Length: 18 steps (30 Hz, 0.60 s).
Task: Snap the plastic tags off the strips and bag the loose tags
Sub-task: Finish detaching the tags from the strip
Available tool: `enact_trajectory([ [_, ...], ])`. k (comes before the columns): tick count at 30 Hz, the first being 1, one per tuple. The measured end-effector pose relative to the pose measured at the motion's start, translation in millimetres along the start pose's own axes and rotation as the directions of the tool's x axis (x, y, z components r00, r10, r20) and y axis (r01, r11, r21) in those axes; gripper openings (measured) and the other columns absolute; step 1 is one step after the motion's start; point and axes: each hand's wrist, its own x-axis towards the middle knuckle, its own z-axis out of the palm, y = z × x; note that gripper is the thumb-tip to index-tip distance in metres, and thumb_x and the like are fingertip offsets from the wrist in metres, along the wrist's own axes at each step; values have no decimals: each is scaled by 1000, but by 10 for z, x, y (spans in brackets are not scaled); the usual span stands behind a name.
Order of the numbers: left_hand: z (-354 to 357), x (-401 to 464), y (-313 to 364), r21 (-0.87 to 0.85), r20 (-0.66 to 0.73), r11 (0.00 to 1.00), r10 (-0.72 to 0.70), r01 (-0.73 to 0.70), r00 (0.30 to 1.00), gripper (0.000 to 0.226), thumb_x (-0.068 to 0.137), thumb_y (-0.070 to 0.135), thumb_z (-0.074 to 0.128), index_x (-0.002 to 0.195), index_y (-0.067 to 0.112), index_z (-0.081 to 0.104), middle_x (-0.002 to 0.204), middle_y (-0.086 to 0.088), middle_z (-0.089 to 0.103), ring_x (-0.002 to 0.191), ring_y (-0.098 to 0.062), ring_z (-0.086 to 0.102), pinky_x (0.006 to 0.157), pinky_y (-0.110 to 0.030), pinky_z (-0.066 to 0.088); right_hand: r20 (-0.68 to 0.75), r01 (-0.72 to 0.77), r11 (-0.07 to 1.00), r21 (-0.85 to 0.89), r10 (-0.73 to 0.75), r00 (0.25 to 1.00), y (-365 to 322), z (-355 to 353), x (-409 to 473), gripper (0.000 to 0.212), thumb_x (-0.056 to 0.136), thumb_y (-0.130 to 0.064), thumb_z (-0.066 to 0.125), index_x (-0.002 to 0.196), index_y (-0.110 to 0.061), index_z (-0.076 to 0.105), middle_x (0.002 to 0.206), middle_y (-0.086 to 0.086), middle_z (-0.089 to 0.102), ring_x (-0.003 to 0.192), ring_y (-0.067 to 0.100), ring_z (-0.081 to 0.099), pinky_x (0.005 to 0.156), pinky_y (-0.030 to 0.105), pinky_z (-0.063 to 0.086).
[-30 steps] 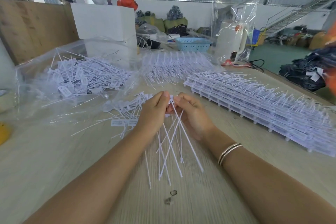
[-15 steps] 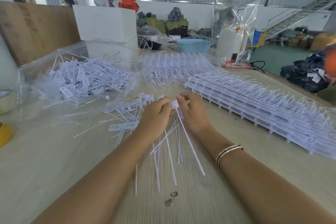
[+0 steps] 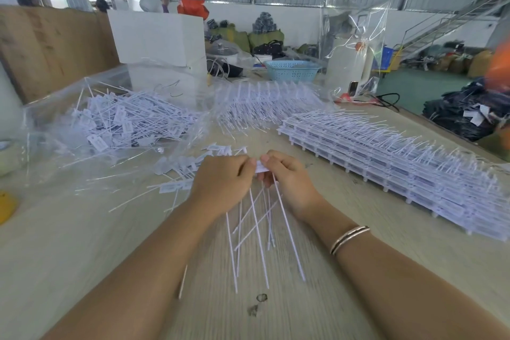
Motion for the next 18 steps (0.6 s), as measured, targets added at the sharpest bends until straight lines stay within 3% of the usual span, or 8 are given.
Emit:
enact_trajectory([
  [4,-21,26,-2,68,4,997,25,-25,1000,43,96,26,44,53,21,40,47,0,47,47,-18,46,49,-29,31,80,-89,995,48,85,993,35,-1,9,32,96,-10,48,65,-8,54,57,0,51,52,5,47,54,13,37],
  [6,-18,31,-20,-43,57,999,-1,3,998,36,96,24,42,62,18,49,53,-2,53,48,-15,47,51,-31,35,109,-104,993,50,98,989,27,-14,16,29,94,-15,52,68,-5,56,58,-1,51,53,4,48,55,12,38],
  [9,-50,36,-41,-170,126,985,-7,29,992,34,99,25,40,65,26,45,52,6,51,46,-5,46,55,-28,38,89,-100,992,80,93,992,16,-55,29,29,93,-17,54,65,-12,59,54,-6,50,53,5,43,55,15,35],
  [13,-91,42,-91,-28,28,994,104,-103,994,41,97,26,48,56,26,44,38,13,44,45,-3,45,69,-29,34,74,-110,988,105,103,992,17,-86,23,32,93,-14,54,61,-12,55,51,-3,48,50,8,40,52,17,33],
  [16,-56,21,-98,-68,29,990,125,-122,992,38,96,22,51,57,19,50,37,13,43,40,-3,41,60,-25,30,133,-179,980,92,166,977,1,-62,13,28,82,-28,60,57,-15,58,50,-1,50,46,12,42,48,23,30],
  [18,-27,22,-99,-139,81,990,47,-36,996,34,96,25,50,66,13,61,41,13,46,42,-3,42,55,-23,31,146,-201,976,89,187,972,6,-56,9,29,82,-30,60,56,-17,58,49,0,50,45,14,42,48,25,29],
])
